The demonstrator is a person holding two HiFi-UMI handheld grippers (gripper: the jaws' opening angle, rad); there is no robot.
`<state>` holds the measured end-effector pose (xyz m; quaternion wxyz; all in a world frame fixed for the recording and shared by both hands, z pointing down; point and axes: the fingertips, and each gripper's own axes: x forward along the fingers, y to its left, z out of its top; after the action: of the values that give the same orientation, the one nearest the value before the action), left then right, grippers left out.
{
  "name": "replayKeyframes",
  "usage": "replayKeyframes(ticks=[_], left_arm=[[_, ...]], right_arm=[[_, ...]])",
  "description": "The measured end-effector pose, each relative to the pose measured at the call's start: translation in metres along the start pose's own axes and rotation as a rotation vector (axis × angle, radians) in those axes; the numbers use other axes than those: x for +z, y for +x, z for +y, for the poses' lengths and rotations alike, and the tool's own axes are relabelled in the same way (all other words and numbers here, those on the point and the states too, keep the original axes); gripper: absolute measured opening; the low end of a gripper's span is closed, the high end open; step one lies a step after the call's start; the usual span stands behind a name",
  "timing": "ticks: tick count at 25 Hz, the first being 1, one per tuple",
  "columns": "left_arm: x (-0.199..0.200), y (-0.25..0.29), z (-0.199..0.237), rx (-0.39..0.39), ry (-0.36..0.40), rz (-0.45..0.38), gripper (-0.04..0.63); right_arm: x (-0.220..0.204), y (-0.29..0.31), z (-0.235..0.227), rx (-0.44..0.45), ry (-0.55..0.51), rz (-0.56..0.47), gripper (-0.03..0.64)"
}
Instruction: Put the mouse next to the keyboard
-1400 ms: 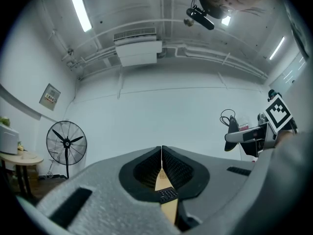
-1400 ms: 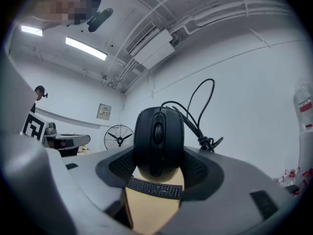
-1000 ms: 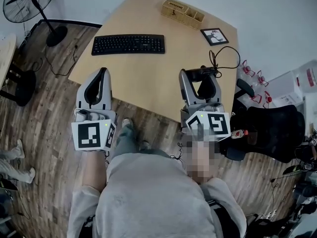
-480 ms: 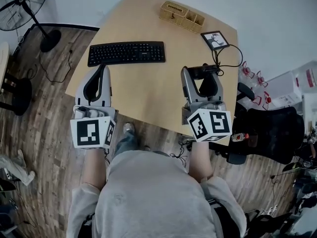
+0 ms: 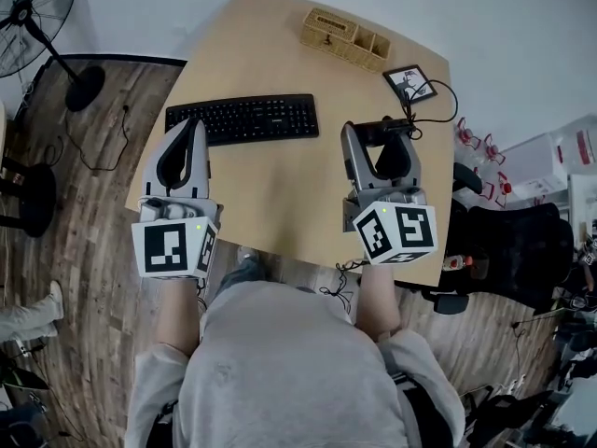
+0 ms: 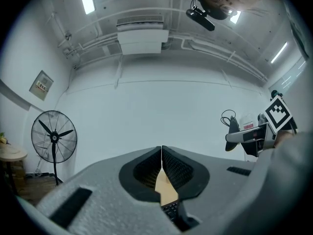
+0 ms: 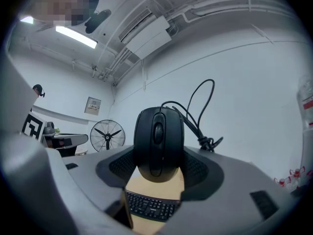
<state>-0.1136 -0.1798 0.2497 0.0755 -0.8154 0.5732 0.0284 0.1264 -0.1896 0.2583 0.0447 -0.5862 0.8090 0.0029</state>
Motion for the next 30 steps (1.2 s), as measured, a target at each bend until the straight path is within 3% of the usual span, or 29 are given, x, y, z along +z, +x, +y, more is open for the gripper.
replayKeyframes(ticks=[19, 30], left_arm=[[-0.046, 0.088, 0.053, -0.116, -0.045, 0.043, 0.011], [-0.083, 0.111, 0.056, -0.151, -0.088, 0.107, 0.011]], right_arm=[[-0.042, 0.081, -0.021, -0.147, 0.008, 0.094, 0.256], [-0.104, 0.093, -0.048, -0.215, 0.053, 0.252, 0.256]])
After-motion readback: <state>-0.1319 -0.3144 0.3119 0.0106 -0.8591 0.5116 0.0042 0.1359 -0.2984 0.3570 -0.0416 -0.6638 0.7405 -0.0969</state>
